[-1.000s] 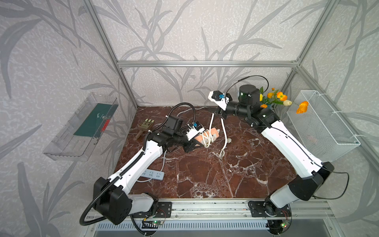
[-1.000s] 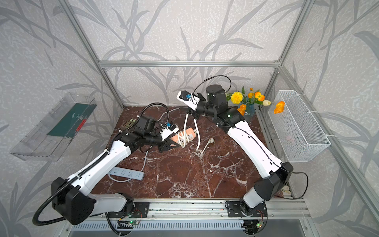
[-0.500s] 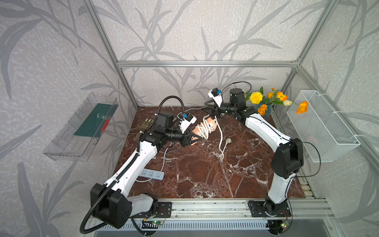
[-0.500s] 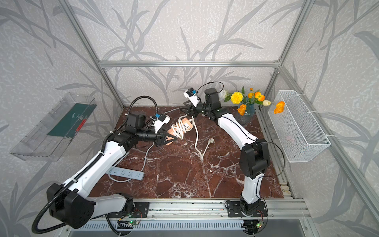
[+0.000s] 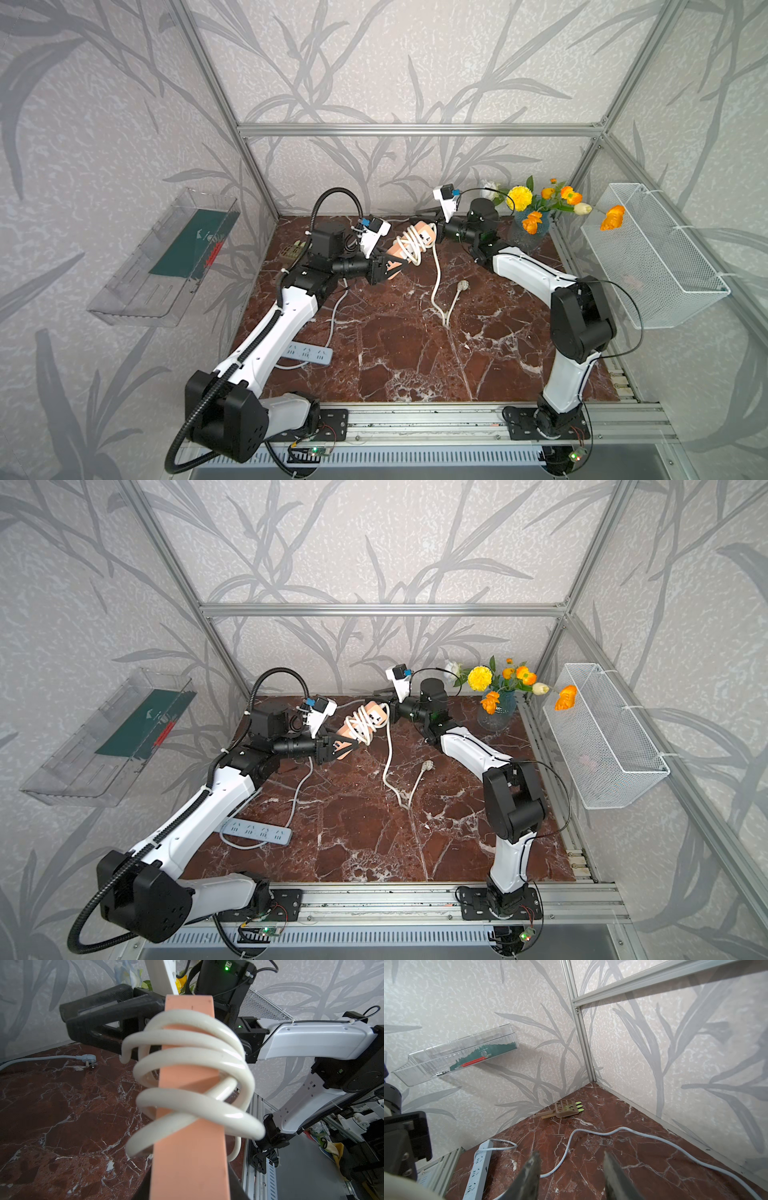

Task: Wrap the cord around the power strip
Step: Wrap the power cord around the power strip.

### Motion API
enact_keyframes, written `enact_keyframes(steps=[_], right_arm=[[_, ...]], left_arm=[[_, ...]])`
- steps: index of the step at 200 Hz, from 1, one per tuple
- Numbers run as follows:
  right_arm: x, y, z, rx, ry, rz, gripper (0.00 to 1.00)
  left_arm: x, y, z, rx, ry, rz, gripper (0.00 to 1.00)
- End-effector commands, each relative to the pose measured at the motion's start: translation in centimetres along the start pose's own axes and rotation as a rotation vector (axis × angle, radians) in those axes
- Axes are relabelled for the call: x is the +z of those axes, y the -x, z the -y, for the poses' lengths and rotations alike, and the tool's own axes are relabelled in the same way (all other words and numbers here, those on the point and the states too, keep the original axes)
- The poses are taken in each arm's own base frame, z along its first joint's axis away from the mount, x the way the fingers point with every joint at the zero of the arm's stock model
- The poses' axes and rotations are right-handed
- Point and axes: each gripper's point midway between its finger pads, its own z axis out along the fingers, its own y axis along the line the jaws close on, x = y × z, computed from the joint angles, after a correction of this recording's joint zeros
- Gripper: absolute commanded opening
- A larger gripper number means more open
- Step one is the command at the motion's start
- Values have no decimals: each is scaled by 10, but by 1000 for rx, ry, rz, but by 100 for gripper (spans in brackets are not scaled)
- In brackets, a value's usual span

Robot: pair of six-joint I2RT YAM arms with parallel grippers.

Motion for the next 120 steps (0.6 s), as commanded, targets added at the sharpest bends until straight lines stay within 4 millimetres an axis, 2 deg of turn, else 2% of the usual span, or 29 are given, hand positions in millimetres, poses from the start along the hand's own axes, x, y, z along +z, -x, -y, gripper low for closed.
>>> enact_keyframes(steps=[1,21,46,72,99,120], right_arm=[[-15,-27,9,106,-56,-11,50],[-23,-35,1,160,-53,4,54],[-23,-38,-10,170,-54,-29,58],[-23,-30,-7,187,-97,-69,60],[-24,-12,1,245,-151,-105,60],[-19,-2,1,276,-146,-160,60]], left_arm=[[-39,102,19,307,100,302,0],[-41,108,17,294,108,321,0],[-38,107,20,280,73,324,0],[-37,100,26,278,31,308,0],[-34,85,32,278,-15,259,0],[-32,77,30,261,-28,252,0]])
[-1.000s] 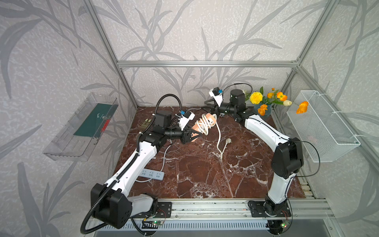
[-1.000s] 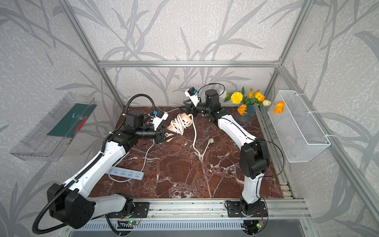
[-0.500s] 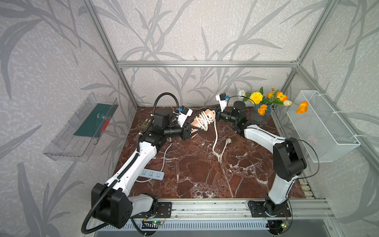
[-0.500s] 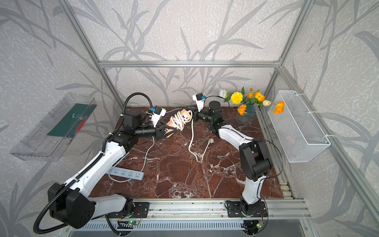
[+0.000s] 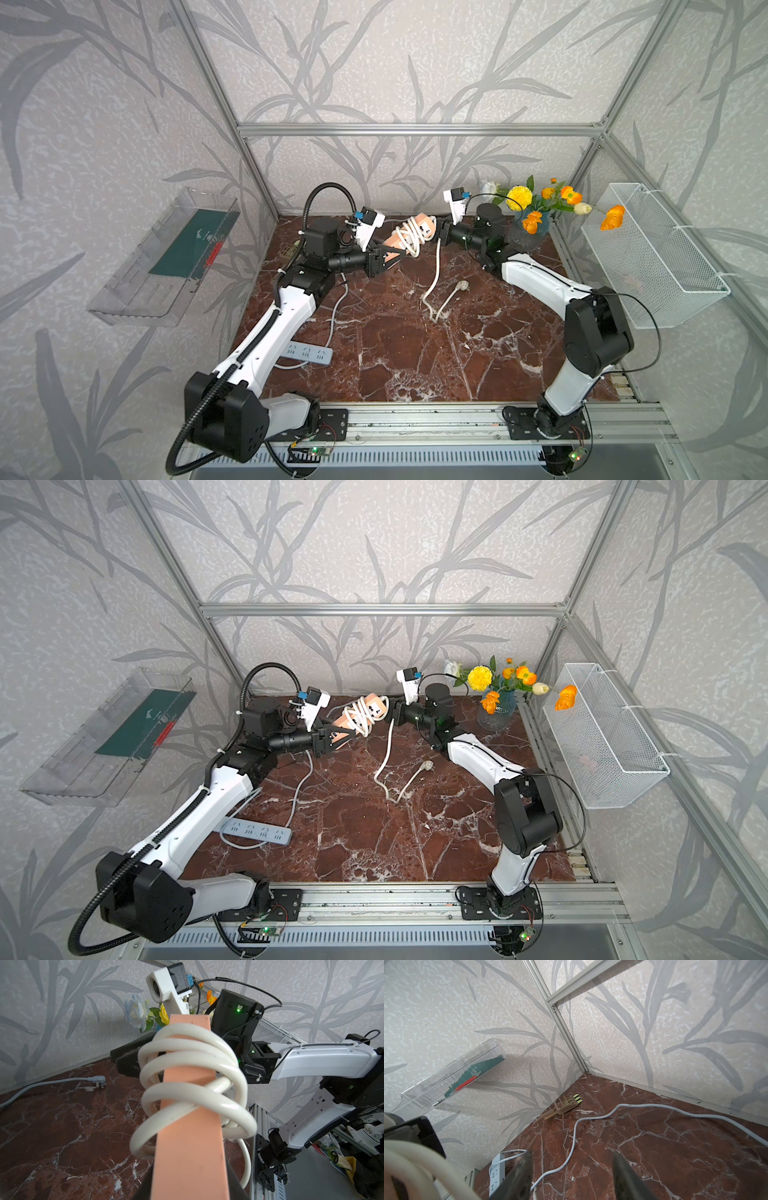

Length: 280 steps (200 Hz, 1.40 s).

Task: Wrap the cord around the power strip
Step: Wrap the power cord around the power strip.

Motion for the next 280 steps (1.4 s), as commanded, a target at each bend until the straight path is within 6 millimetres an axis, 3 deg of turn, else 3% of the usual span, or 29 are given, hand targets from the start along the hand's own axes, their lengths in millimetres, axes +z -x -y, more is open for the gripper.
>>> enact_keyframes(steps=[1,44,70,91,108,133,172,211,280], right_arm=[[-1,-9,5,72,-47,-124,60],[2,6,-13,279,90,-150,61],[-5,35,-27,405,138,-127,62],[-20,55,-27,386,116,-48,63],[-31,68,-30,366,158,59,73],[-26,77,-30,440,236,134,78],[-16,57,-18,375,101,138,79],[-22,24,6,380,133,140,82],[-49,-39,-6,322,136,13,82]], left_arm=[[-19,54,28,208,-28,161,0],[-25,67,19,186,17,224,0],[-24,55,11,175,32,202,0],[-29,46,7,162,45,194,0],[-32,41,7,141,40,200,0],[-33,43,12,105,0,247,0],[-39,60,29,111,-41,269,0],[-45,70,36,119,-34,287,0],[-48,81,35,147,5,287,0]])
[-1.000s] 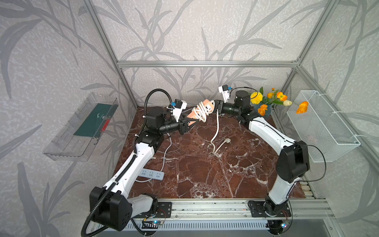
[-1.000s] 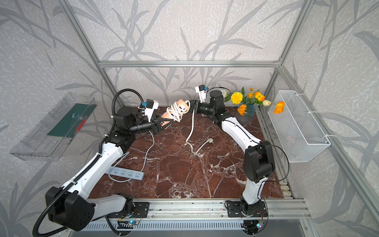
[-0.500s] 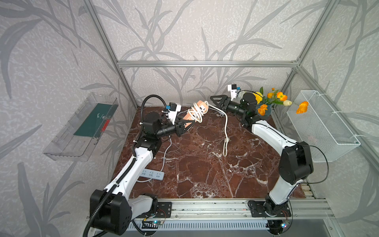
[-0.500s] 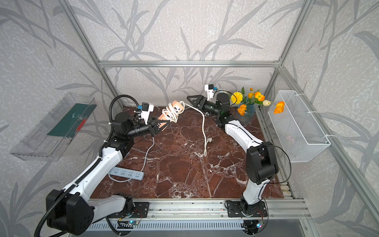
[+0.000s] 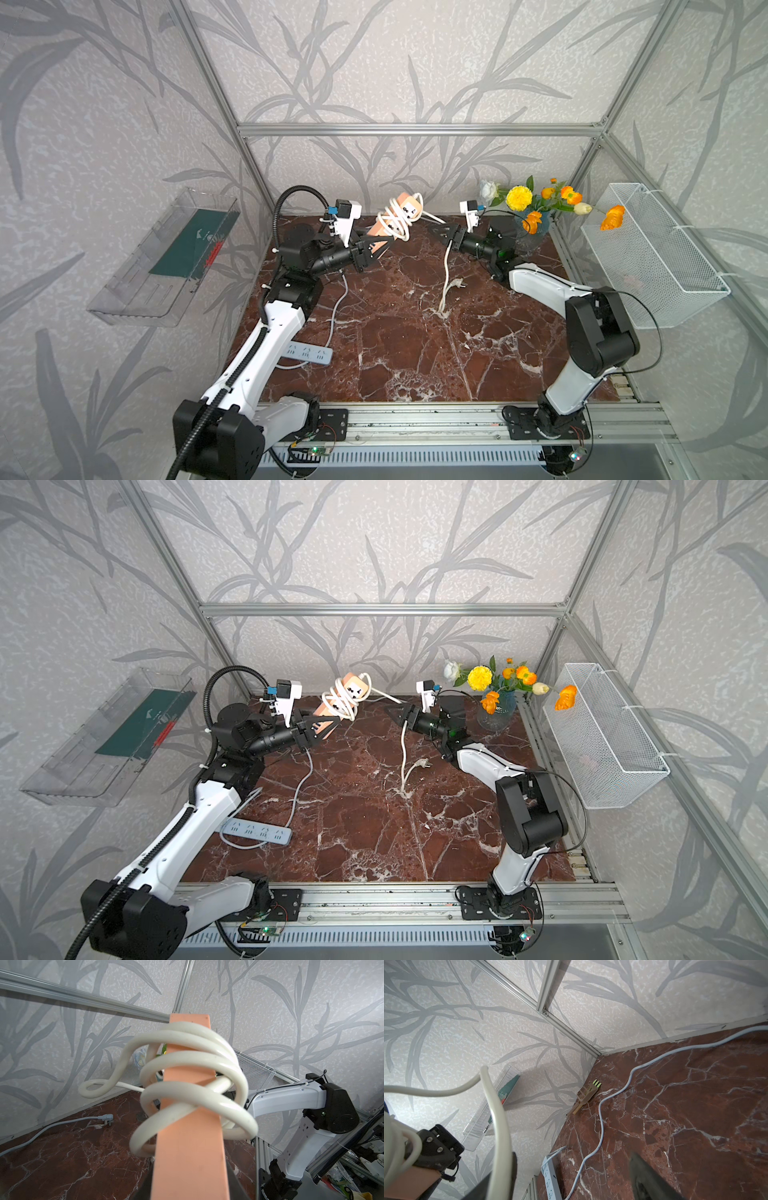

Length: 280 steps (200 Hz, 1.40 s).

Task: Wrap the cord around the power strip
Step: Wrap the power cord around the power strip.

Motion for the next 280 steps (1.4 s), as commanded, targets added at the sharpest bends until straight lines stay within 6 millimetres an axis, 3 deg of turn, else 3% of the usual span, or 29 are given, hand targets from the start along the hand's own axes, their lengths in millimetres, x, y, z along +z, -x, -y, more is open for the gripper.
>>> enact_keyframes(steps=[1,33,53,65,79,107,128,153,181,206,228,247,264,280], right_arm=[[-14,-6,-29,-102,70,8,82],[-8,-23,-6,-153,-42,5,76],[5,-35,12,-222,-151,-37,49],[12,-53,18,-299,-225,-110,29],[18,-82,14,-450,-290,-220,16],[12,-139,5,-730,-368,-446,0],[-6,-147,-6,-855,-398,-483,0],[-29,-139,-38,-1028,-379,-478,0],[-54,-113,-76,-1185,-372,-424,0],[-70,-93,-135,-1240,-244,-310,0],[-71,-82,-184,-1249,-106,-241,0],[-58,-85,-223,-1264,22,-248,0],[-42,-87,-248,-1300,98,-253,0],[-31,-72,-260,-1355,101,-221,0]], left_arm=[[-6,38,19,117,-15,81,0],[-3,47,15,97,-6,102,0],[-2,52,2,72,65,109,0],[-3,52,-17,52,160,96,0],[-10,54,-47,26,307,97,0],[-33,49,-106,2,551,101,0],[-45,31,-139,39,678,-4,0],[-67,0,-177,73,826,-166,0],[-89,-31,-207,103,947,-322,0],[-100,-52,-227,117,1025,-419,0],[-87,-67,-229,126,1003,-493,0],[-67,-81,-224,139,959,-563,0],[-46,-94,-214,144,890,-601,0],[-26,-111,-197,156,785,-648,0]])
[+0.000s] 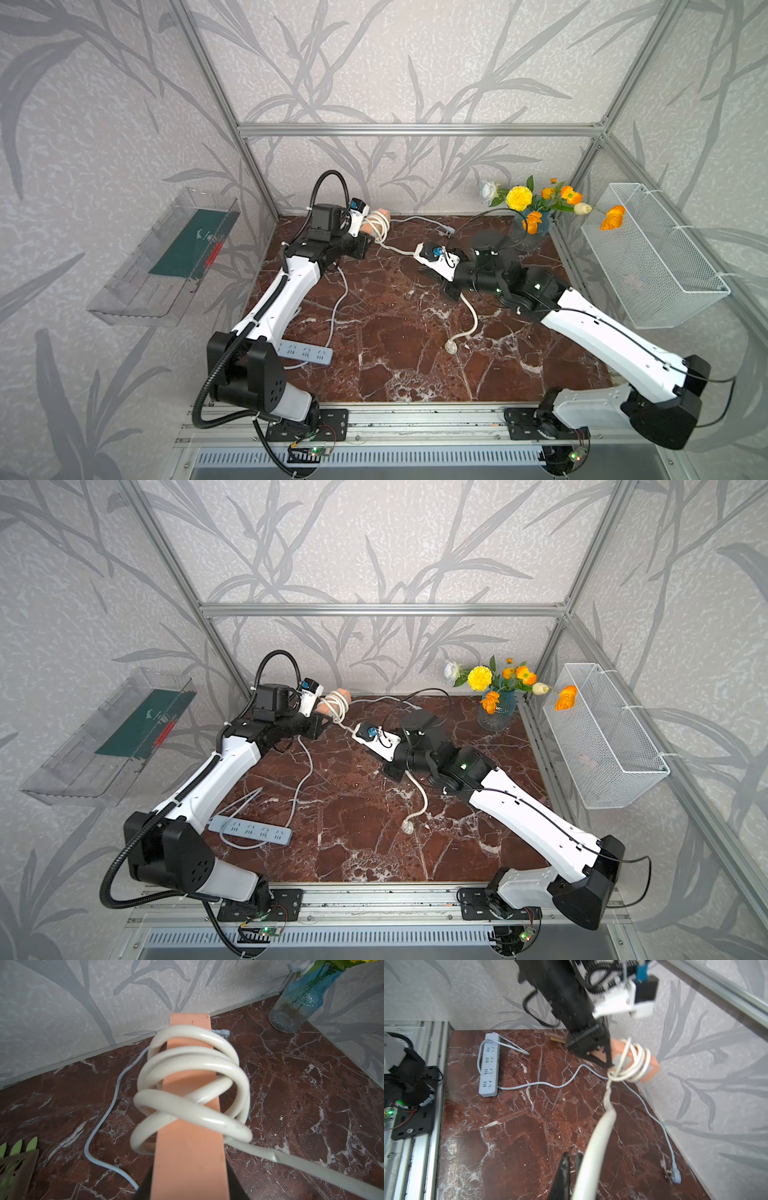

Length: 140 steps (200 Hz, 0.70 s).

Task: Wrap the cord around the power strip
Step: Wrap the power cord around the power strip.

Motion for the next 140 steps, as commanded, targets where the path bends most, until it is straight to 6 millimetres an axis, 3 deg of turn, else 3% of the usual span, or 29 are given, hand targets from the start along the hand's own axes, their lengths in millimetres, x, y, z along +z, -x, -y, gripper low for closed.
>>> enact_keyframes(steps=[1,30,47,60,96,120,123,140], right_arm=[[-27,79,-9,-158,53,220,0],[-26,95,39,-176,-37,219,0],[-20,91,64,-164,-45,197,0],[-16,85,83,-148,-57,177,0],[-14,66,134,-5,-53,213,0],[-10,54,162,84,-48,236,0],[1,45,167,108,-35,225,0],[17,32,176,181,12,239,0]], left_arm=[[14,-27,-27,95,152,-117,0],[14,-47,53,249,-138,-132,0],[-3,-56,101,345,-332,-113,0],[-22,-56,127,372,-461,-61,0],[-75,-37,175,338,-739,82,0],[-107,-19,196,310,-888,165,0],[-110,-17,197,306,-902,174,0],[-132,-4,208,300,-984,234,0]])
